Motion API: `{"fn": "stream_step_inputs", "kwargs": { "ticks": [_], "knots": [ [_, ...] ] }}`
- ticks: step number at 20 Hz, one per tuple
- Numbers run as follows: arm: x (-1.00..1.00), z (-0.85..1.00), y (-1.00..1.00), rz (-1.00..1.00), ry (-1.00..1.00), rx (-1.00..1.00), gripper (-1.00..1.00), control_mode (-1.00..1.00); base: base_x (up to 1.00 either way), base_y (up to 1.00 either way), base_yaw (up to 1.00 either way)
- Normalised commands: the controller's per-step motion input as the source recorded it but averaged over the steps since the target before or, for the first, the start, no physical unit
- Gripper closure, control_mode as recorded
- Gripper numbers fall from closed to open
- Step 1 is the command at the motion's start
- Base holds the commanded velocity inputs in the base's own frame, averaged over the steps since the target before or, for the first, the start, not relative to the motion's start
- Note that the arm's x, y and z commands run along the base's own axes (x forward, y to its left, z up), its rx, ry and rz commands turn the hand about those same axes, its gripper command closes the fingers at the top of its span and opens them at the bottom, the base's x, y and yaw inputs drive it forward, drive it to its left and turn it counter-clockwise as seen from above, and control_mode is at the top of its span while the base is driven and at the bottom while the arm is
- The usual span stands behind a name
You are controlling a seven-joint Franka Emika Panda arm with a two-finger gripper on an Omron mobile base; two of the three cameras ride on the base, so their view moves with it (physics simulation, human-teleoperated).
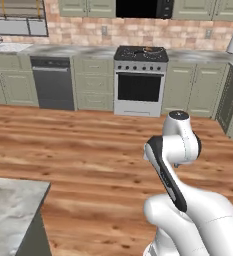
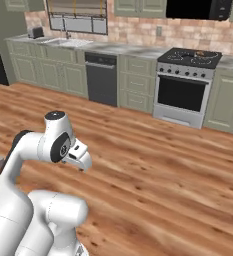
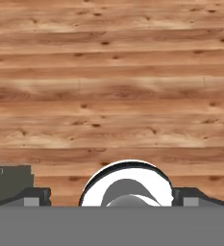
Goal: Take the chicken drumsticks from the pan and place one on each plate on the dining counter.
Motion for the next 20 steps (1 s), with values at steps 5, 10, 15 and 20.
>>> {"fn": "stream_step_inputs", "kwargs": {
  "ticks": [5,10,15,20],
  "knots": [
    [0.0,0.0,0.0,0.0,0.0,0.0,-1.0,1.0,0.76,-0.52,0.0],
    [0.0,0.0,0.0,0.0,0.0,0.0,-1.0,1.0,0.76,-0.51,0.0],
    [0.0,0.0,0.0,0.0,0.0,0.0,-1.0,1.0,0.7,-0.47,0.0],
    [0.0,0.0,0.0,0.0,0.0,0.0,-1.0,1.0,0.64,-0.38,-0.04]
  ]
}}
